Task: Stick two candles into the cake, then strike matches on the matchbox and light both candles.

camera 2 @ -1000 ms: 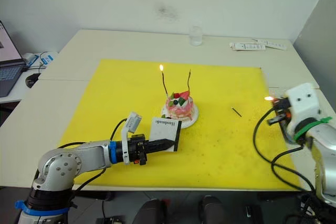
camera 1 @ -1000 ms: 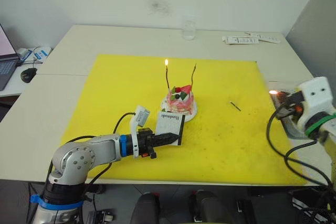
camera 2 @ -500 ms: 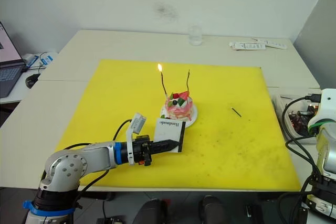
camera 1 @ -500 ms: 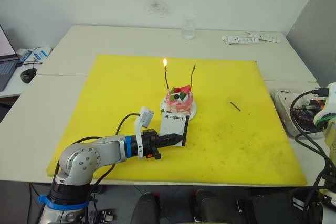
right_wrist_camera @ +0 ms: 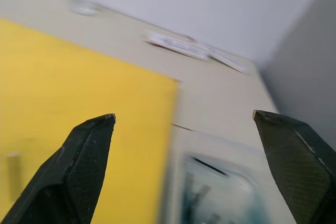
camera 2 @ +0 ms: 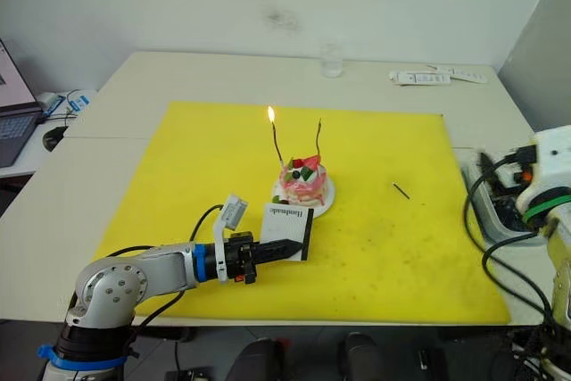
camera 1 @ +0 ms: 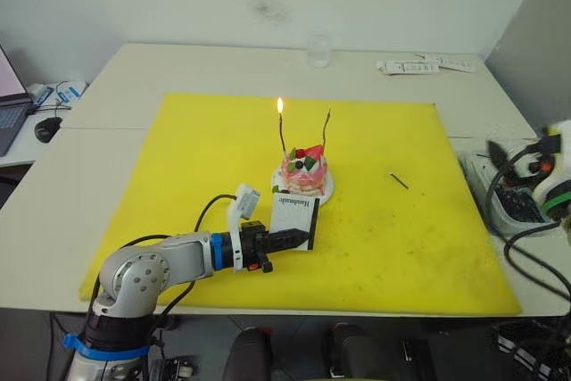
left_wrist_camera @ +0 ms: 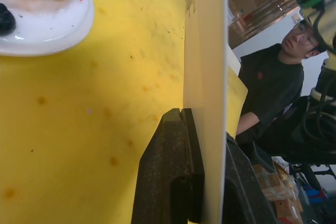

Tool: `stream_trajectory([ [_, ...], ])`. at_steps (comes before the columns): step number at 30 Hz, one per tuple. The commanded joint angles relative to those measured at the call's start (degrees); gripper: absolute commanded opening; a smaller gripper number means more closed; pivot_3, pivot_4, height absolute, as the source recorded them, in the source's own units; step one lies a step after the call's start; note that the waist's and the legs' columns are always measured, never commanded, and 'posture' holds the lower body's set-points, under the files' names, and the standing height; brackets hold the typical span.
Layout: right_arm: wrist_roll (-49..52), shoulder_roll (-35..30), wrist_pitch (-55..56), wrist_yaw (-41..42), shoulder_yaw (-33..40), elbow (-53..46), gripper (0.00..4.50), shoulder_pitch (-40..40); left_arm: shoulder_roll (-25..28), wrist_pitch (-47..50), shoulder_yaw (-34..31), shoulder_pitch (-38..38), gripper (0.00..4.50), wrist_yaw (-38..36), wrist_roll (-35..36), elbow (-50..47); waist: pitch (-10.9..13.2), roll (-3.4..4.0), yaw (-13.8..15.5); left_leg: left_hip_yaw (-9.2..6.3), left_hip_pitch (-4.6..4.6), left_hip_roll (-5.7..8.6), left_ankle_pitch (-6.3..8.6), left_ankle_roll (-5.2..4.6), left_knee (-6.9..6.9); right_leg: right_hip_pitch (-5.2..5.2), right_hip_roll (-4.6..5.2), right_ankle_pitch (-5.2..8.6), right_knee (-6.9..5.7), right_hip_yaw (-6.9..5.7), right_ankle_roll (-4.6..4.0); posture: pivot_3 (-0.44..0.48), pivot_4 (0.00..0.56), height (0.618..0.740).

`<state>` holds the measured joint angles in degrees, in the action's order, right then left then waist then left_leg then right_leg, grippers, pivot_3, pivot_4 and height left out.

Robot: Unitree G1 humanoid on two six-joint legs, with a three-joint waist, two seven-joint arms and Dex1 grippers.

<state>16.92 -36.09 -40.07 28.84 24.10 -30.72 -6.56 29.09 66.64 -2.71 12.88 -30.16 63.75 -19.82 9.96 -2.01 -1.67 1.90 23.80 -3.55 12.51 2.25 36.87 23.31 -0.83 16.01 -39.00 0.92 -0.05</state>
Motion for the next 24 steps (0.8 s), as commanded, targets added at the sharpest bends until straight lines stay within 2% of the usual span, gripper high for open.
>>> stream_trajectory([
  [1, 1.3, 1.3, 3.9, 2.0, -3.6, -0.4, 4.46, 1.2, 0.1, -0.7, -0.6, 0.8, 0.00, -0.6, 0.3, -1.4, 0.0, 0.04, 0.0, -0.01, -0.01, -0.01, 0.00, 0.00, 0.00, 0.00, 0.00, 0.00, -0.03, 0.00, -0.01, 0.000, 0.150, 0.740],
  [4, -1.4, 2.5, 7.7, 2.8, -10.4, 3.7, 4.46, 0.5, 0.3, -0.5, -0.6, 1.3, 0.00, -0.7, 0.3, -1.3, 0.0, 0.05, 0.0, 0.02, -0.03, 0.02, 0.00, 0.00, 0.07, 0.00, 0.00, -0.05, -0.06, 0.04, -0.05, 0.000, 0.150, 0.740],
  [8, -2.0, 4.9, 12.1, 3.5, -15.3, 11.7, 4.46, -3.4, 0.5, -0.2, -0.7, 1.6, 0.00, -0.7, 0.5, -1.4, 0.0, 0.05, 0.0, 0.06, -0.02, 0.03, -0.01, -0.01, 0.08, -0.01, -0.02, -0.07, -0.04, 0.07, -0.04, 0.000, 0.150, 0.740],
  [16, -5.4, 8.4, 16.1, 0.7, -18.5, 26.9, 4.46, -10.9, 0.9, 0.3, -1.3, 1.7, 0.00, -0.1, 0.9, -1.9, 0.0, 0.05, 0.1, 0.06, 0.03, 0.03, 0.00, 0.00, 0.05, 0.00, -0.02, -0.06, 0.01, 0.07, -0.03, 0.000, 0.150, 0.740],
  [23, -7.6, 9.8, 17.2, -2.2, -18.6, 33.2, 4.46, -12.6, 1.2, 0.4, -2.0, 1.3, 0.00, 0.7, 1.4, -2.3, 0.0, 0.06, 0.1, 0.06, 0.02, 0.01, 0.00, 0.00, 0.05, 0.01, -0.02, -0.06, -0.02, 0.07, -0.03, 0.000, 0.150, 0.740],
  [24, -7.5, 10.0, 16.4, -2.5, -18.6, 33.5, 4.30, -12.6, 1.1, 0.3, -2.1, 1.3, 0.00, 0.8, 1.4, -2.3, 0.0, 0.06, 0.1, 0.06, 0.01, 0.01, 0.00, 0.00, 0.06, 0.01, -0.02, -0.06, -0.03, 0.08, -0.03, 0.000, 0.150, 0.740],
])
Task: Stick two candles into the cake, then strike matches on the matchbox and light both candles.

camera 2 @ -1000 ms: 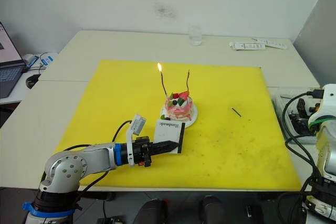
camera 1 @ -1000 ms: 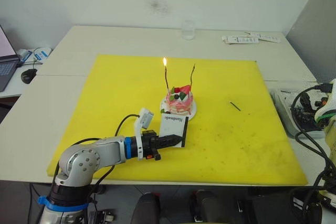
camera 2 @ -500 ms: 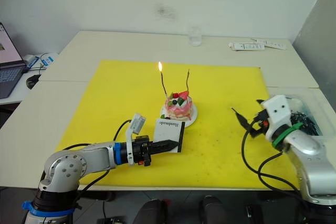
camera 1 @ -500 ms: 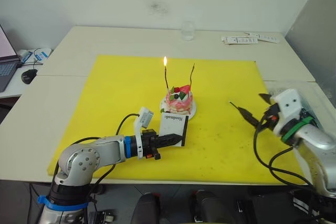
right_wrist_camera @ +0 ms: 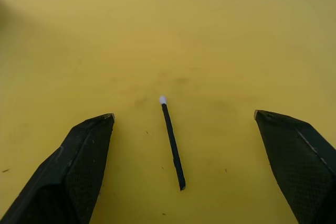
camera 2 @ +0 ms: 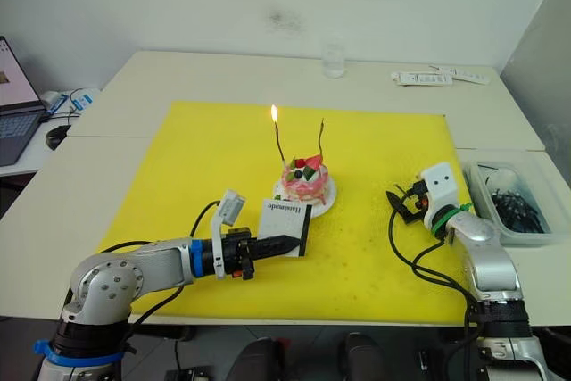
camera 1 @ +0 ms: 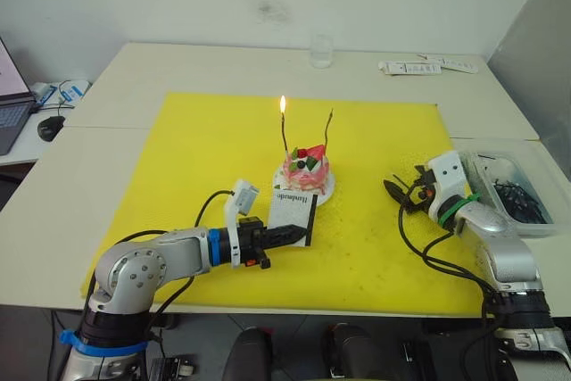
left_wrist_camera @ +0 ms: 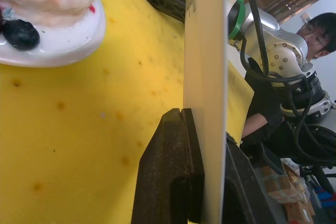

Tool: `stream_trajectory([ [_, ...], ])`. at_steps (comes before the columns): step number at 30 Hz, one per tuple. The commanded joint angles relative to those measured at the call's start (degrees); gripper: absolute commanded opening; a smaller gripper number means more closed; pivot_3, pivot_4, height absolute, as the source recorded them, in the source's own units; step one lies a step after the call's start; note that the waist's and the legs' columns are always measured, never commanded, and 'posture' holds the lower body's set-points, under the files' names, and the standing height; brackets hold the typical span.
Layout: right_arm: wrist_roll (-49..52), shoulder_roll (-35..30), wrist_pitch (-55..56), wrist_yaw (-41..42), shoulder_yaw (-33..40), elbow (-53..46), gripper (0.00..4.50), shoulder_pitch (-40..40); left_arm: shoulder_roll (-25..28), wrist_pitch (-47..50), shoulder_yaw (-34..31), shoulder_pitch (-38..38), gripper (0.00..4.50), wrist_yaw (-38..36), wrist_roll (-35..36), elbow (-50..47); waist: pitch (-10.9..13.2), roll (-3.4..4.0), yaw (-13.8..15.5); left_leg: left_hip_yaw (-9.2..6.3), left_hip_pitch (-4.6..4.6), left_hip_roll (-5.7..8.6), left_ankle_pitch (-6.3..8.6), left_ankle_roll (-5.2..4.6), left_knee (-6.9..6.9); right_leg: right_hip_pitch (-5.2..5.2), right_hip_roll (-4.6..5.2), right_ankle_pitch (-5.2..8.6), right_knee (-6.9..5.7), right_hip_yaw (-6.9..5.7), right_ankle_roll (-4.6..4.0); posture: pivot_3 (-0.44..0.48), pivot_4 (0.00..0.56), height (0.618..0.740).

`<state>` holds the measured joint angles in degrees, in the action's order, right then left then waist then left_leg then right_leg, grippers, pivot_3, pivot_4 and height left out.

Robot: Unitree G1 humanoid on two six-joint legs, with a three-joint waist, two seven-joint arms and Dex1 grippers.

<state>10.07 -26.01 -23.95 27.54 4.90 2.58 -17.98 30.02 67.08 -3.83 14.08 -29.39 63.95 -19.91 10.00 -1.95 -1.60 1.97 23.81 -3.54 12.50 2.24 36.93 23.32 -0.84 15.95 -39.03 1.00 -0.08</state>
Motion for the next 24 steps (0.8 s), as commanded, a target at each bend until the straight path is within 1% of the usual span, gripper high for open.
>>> stream_trajectory([
  [1, -0.8, 0.0, 0.2, -1.5, 0.5, 0.4, 4.10, -1.0, 0.1, -0.1, -1.0, 0.1, 0.00, 0.1, 1.2, -2.2, 0.0, 0.00, 0.0, 0.00, 0.00, 0.00, 0.00, 0.00, 0.00, 0.00, 0.00, 0.00, -0.01, 0.00, 0.00, 0.000, 0.150, 0.740],
  [2, -0.3, 0.5, -0.2, -1.7, 0.7, 0.2, 3.89, -0.8, 0.1, -0.2, -1.0, 0.1, 0.00, 0.1, 1.2, -2.1, 0.0, 0.00, 0.0, 0.00, 0.00, 0.00, 0.00, 0.00, 0.01, 0.00, 0.00, 0.00, -0.02, -0.01, 0.00, 0.000, 0.150, 0.740],
  [9, -0.4, 2.3, -1.7, -2.8, -0.2, -1.0, 1.28, -0.4, 0.0, -0.4, -0.8, 0.1, 0.00, 0.0, 0.9, -2.0, 0.0, 0.00, 0.0, 0.00, 0.01, -0.01, 0.00, 0.00, 0.01, -0.01, 0.01, -0.01, -0.01, 0.00, 0.01, 0.000, 0.150, 0.740],
  [10, -0.7, 2.3, -1.9, -3.0, -0.4, -1.3, 0.84, -0.2, 0.0, -0.4, -0.8, 0.0, 0.00, 0.0, 0.9, -2.0, 0.0, 0.00, 0.0, 0.00, 0.01, -0.01, 0.00, 0.00, 0.02, -0.01, 0.02, -0.01, -0.01, 0.01, 0.01, 0.000, 0.150, 0.740],
  [11, -0.6, 2.3, -2.3, -3.0, -0.6, -1.9, 0.55, 0.0, 0.0, -0.4, -0.8, 0.0, 0.00, 0.0, 0.9, -2.1, 0.0, 0.00, 0.0, 0.00, 0.01, -0.02, 0.00, 0.00, 0.02, -0.01, 0.02, -0.01, -0.01, 0.00, 0.01, 0.000, 0.150, 0.740],
  [12, -0.6, 2.2, -3.0, -3.0, -0.8, -2.6, 0.14, 0.2, 0.0, -0.4, -0.8, 0.0, 0.00, -0.1, 1.0, -2.1, 0.0, 0.00, 0.0, 0.00, 0.01, -0.02, 0.00, 0.00, 0.02, -0.01, 0.03, -0.01, -0.01, 0.01, 0.01, 0.000, 0.150, 0.740],
  [13, -0.6, 2.0, -3.5, -3.0, -0.9, -3.3, 0.01, 0.5, 0.0, -0.4, -0.8, -0.1, 0.00, -0.1, 1.0, -2.2, 0.0, 0.00, 0.0, 0.00, 0.01, -0.01, 0.00, 0.00, 0.02, -0.01, 0.03, -0.01, -0.02, 0.00, 0.01, 0.000, 0.150, 0.740],
  [16, 0.1, 1.8, -5.0, -2.9, -0.9, -6.0, 0.01, 1.6, 0.1, -0.4, -0.8, -0.3, 0.00, -0.1, 1.0, -2.4, 0.0, 0.00, 0.0, -0.01, 0.01, -0.01, 0.00, 0.00, 0.01, -0.01, 0.03, -0.01, -0.01, 0.00, 0.01, 0.000, 0.150, 0.740],
  [19, 1.3, 1.4, -7.7, -2.5, -0.9, -12.4, 0.01, 3.2, 0.2, -0.5, -0.9, -0.6, 0.00, -0.2, 1.1, -2.7, 0.0, 0.00, 0.0, -0.01, 0.01, -0.03, 0.00, 0.00, -0.01, -0.01, 0.03, 0.00, 0.01, -0.01, 0.01, 0.000, 0.150, 0.740],
  [24, 4.2, -0.5, -16.5, -1.4, -1.6, -28.8, 0.01, 7.2, 0.3, -0.4, -1.1, -0.8, 0.00, -0.3, 1.1, -2.8, 0.0, 0.02, 0.0, -0.03, 0.01, -0.06, 0.00, 0.01, -0.04, 0.02, 0.03, 0.00, 0.00, -0.01, 0.01, 0.000, 0.150, 0.740],
])
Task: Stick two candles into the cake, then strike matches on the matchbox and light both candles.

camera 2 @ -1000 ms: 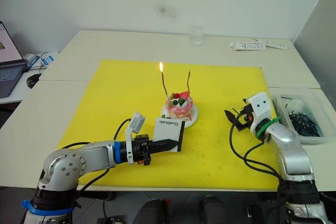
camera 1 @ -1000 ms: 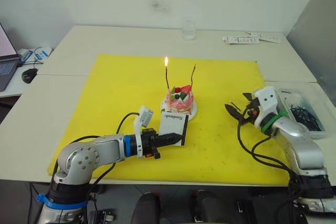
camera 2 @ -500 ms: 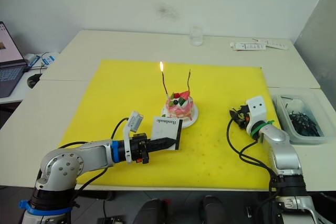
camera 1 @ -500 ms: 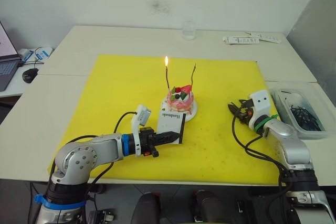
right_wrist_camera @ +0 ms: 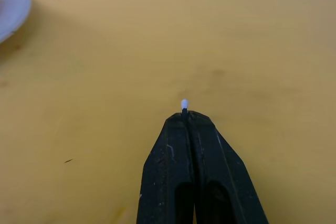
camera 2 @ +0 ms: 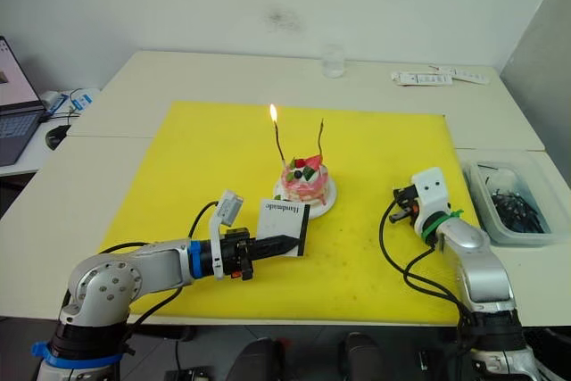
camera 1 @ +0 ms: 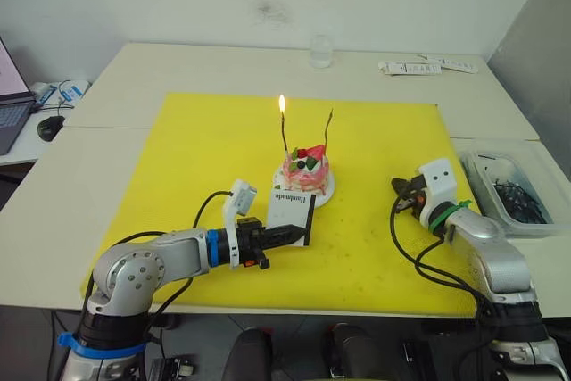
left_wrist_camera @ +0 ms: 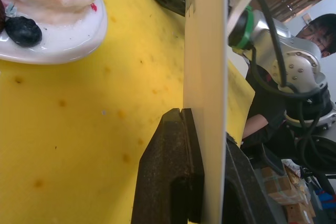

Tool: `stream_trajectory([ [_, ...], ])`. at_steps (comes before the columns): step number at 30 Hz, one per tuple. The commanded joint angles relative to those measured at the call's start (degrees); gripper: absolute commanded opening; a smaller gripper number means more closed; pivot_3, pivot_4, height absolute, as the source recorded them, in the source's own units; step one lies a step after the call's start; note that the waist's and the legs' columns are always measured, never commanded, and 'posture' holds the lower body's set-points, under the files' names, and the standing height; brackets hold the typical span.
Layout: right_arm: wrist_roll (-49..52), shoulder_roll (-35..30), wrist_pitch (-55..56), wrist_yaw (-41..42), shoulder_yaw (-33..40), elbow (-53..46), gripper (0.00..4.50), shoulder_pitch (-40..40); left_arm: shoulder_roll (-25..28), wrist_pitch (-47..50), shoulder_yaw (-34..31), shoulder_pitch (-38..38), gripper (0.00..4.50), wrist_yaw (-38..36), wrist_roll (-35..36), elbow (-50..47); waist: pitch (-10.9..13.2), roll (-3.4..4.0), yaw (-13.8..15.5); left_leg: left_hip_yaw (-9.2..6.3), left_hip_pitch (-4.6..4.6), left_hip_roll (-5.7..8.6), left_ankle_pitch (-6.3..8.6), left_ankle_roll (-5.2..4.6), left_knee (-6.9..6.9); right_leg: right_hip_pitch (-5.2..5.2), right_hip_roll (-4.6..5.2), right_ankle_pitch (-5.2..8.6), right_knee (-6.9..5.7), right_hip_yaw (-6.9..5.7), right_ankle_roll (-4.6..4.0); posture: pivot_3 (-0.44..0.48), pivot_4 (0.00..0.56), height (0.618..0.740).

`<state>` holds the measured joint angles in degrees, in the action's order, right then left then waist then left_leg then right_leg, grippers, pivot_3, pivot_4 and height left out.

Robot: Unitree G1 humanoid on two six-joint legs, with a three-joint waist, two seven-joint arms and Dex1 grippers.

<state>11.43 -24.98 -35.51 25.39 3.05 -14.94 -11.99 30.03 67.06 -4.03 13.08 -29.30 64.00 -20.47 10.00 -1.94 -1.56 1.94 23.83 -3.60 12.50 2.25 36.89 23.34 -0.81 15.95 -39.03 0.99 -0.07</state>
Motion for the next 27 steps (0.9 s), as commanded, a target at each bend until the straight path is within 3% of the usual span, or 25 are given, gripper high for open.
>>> stream_trajectory([
  [1, 4.0, -1.6, -7.4, 0.6, 0.4, -14.2, 0.01, 2.1, 0.3, -0.4, -0.9, 0.3, 0.00, -0.4, 1.0, -2.1, 0.0, 0.00, 0.0, -0.01, 0.01, -0.01, 0.00, 0.00, 0.00, 0.01, 0.01, 0.00, 0.00, -0.01, 0.00, 0.000, 0.150, 0.740],
  [7, 5.4, -1.3, -12.9, -1.6, -2.4, -27.0, 0.01, 11.5, 0.3, -0.1, -0.4, 1.3, 0.00, -0.8, 0.8, -1.2, 0.0, -0.01, 0.0, -0.06, -0.01, 0.00, 0.00, 0.00, 0.01, -0.01, 0.04, 0.00, 0.00, -0.05, 0.00, 0.000, 0.150, 0.740],
  [16, -0.2, 1.4, -0.4, -4.6, -7.1, -21.4, 0.01, 18.3, 0.7, 0.8, 0.2, 2.6, 0.00, -1.5, 0.6, -0.4, 0.0, -0.03, 0.0, -0.01, -0.01, 0.05, 0.00, 0.00, 0.06, -0.01, 0.03, -0.01, 0.01, -0.01, 0.01, 0.000, 0.150, 0.740],
  [19, -1.2, 1.7, 3.4, -4.5, -7.1, -19.3, 0.63, 19.9, 1.0, 1.1, 0.0, 2.6, 0.00, -1.7, 0.6, -0.5, 0.0, -0.03, 0.0, -0.01, 0.01, 0.05, 0.00, 0.00, 0.04, -0.01, 0.03, 0.00, 0.04, -0.02, 0.01, 0.000, 0.150, 0.740],
  [24, -3.2, 2.3, 9.2, -3.9, -8.8, -16.0, 2.38, 21.5, 1.1, 1.5, -0.2, 2.5, 0.00, -1.6, 0.9, -1.0, 0.0, -0.06, 0.0, -0.01, -0.01, 0.04, 0.00, 0.00, 0.04, -0.01, 0.03, 0.00, 0.02, -0.02, 0.01, 0.000, 0.150, 0.740],
  [27, -3.9, 2.9, 12.7, -3.4, -9.3, -14.2, 2.38, 22.6, 1.2, 1.7, -0.3, 2.5, 0.00, -1.5, 1.0, -1.2, 0.0, -0.07, 0.0, -0.03, -0.02, 0.03, 0.00, 0.00, 0.04, -0.01, 0.02, 0.00, 0.01, -0.04, 0.01, 0.000, 0.150, 0.740],
])
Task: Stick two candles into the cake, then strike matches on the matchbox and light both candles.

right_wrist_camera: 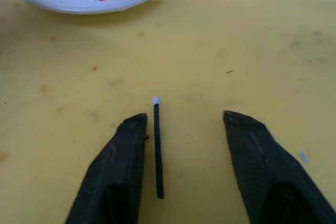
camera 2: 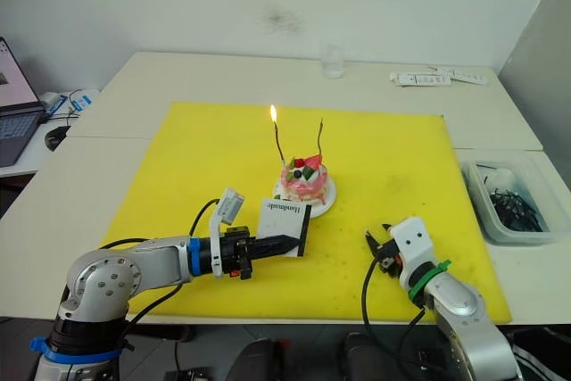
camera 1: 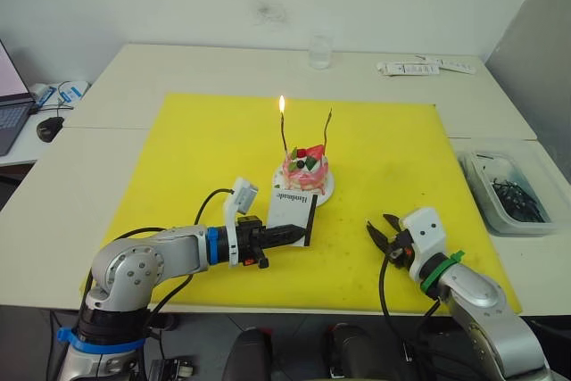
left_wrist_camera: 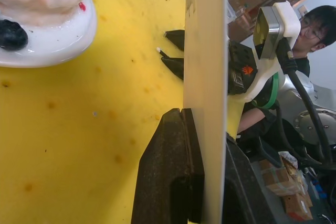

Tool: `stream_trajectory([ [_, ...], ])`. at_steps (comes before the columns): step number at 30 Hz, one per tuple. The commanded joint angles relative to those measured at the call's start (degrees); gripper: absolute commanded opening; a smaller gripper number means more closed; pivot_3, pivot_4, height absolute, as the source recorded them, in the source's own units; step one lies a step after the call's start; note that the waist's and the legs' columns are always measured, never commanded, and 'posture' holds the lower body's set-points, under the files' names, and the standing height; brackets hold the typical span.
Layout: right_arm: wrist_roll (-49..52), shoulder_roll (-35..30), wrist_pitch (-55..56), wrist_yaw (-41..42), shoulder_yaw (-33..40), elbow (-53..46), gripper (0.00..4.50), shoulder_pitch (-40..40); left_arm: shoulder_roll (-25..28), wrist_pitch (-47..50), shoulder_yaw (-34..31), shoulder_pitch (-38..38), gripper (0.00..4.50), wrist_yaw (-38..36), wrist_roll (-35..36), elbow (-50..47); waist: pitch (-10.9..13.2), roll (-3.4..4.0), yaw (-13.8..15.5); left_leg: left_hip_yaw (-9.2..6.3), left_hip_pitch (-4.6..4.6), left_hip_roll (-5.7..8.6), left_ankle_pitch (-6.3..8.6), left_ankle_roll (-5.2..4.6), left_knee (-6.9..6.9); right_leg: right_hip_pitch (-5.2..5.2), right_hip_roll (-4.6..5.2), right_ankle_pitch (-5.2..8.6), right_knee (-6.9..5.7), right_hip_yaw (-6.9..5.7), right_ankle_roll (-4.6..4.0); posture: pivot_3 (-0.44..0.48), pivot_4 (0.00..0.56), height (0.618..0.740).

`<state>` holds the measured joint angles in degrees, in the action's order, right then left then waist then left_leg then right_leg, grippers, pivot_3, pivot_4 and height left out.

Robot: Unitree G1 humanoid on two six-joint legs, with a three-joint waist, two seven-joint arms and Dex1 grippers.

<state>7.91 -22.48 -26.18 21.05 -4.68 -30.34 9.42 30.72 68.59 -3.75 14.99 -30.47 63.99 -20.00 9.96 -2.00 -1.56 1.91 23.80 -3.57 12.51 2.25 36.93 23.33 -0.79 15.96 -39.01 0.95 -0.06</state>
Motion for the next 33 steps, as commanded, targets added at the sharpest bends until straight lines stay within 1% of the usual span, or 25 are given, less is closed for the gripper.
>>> stream_trajectory([
  [1, -0.5, 0.6, 4.1, 1.1, -1.6, 1.6, 2.38, 1.5, 0.6, 0.2, -0.6, 0.6, 0.00, -0.3, 1.1, -1.7, 0.0, 0.00, 0.0, -0.01, 0.00, 0.00, 0.00, 0.00, 0.00, 0.00, -0.01, 0.00, 0.00, -0.01, 0.00, 0.000, 0.150, 0.740],
  [6, -0.9, 2.4, 8.7, 0.6, -2.4, 4.7, 2.38, 1.7, 0.6, 0.4, -0.6, 1.0, 0.00, -0.4, 1.1, -1.4, 0.0, -0.02, -0.1, -0.03, -0.02, -0.02, 0.00, 0.00, -0.02, 0.00, -0.04, 0.01, -0.01, -0.04, -0.02, 0.000, 0.150, 0.740],
  [18, -3.2, 4.5, 9.6, 0.6, -4.4, 7.8, 2.38, 0.2, 0.4, 0.6, -0.4, 1.6, 0.00, -0.7, 0.6, -0.7, -0.1, -0.23, -0.2, -0.02, -0.23, -0.05, 0.00, 0.00, -0.01, -0.10, -0.06, -0.09, -0.07, 0.01, -0.16, 0.000, 0.150, 0.740],
  [21, -3.4, 4.5, 8.7, 0.6, -4.5, 7.5, 1.80, 0.6, 0.3, 0.5, -0.4, 1.4, 0.00, -0.6, 0.6, -0.9, -0.1, -0.24, -0.2, -0.01, -0.28, -0.08, 0.00, 0.00, -0.02, -0.11, -0.09, -0.09, -0.09, 0.02, -0.18, 0.000, 0.150, 0.740],
  [23, -3.3, 4.4, 8.3, 0.7, -4.7, 7.0, 1.11, 1.0, 0.3, 0.5, -0.5, 1.2, 0.00, -0.6, 0.7, -1.1, -0.2, -0.24, -0.2, -0.03, -0.29, -0.08, 0.00, 0.00, -0.03, -0.12, -0.10, -0.10, -0.09, 0.01, -0.18, 0.000, 0.150, 0.740],
  [24, -3.3, 4.3, 8.2, 0.7, -4.8, 6.9, 0.66, 1.1, 0.4, 0.5, -0.5, 1.1, 0.00, -0.5, 0.7, -1.1, -0.2, -0.24, -0.2, -0.03, -0.30, -0.08, 0.00, 0.00, -0.04, -0.12, -0.10, -0.09, -0.09, 0.01, -0.18, 0.000, 0.150, 0.740],
  [26, -3.2, 4.1, 8.1, 0.7, -4.9, 6.3, 0.01, 1.4, 0.3, 0.6, -0.6, 0.9, 0.00, -0.4, 1.0, -1.5, -0.2, -0.26, -0.2, -0.01, -0.30, -0.08, 0.00, 0.00, -0.04, -0.13, -0.10, -0.09, -0.09, 0.03, -0.18, 0.000, 0.150, 0.740],
  [33, -2.0, 3.6, 7.3, 1.3, -4.0, 4.3, 0.01, 1.3, 0.2, 0.7, -0.8, 0.5, 0.00, 0.0, 1.1, -1.6, -0.2, -0.26, -0.2, 0.00, -0.29, -0.07, 0.00, 0.00, -0.04, -0.13, -0.08, -0.09, -0.06, 0.04, -0.19, 0.000, 0.150, 0.740],
])
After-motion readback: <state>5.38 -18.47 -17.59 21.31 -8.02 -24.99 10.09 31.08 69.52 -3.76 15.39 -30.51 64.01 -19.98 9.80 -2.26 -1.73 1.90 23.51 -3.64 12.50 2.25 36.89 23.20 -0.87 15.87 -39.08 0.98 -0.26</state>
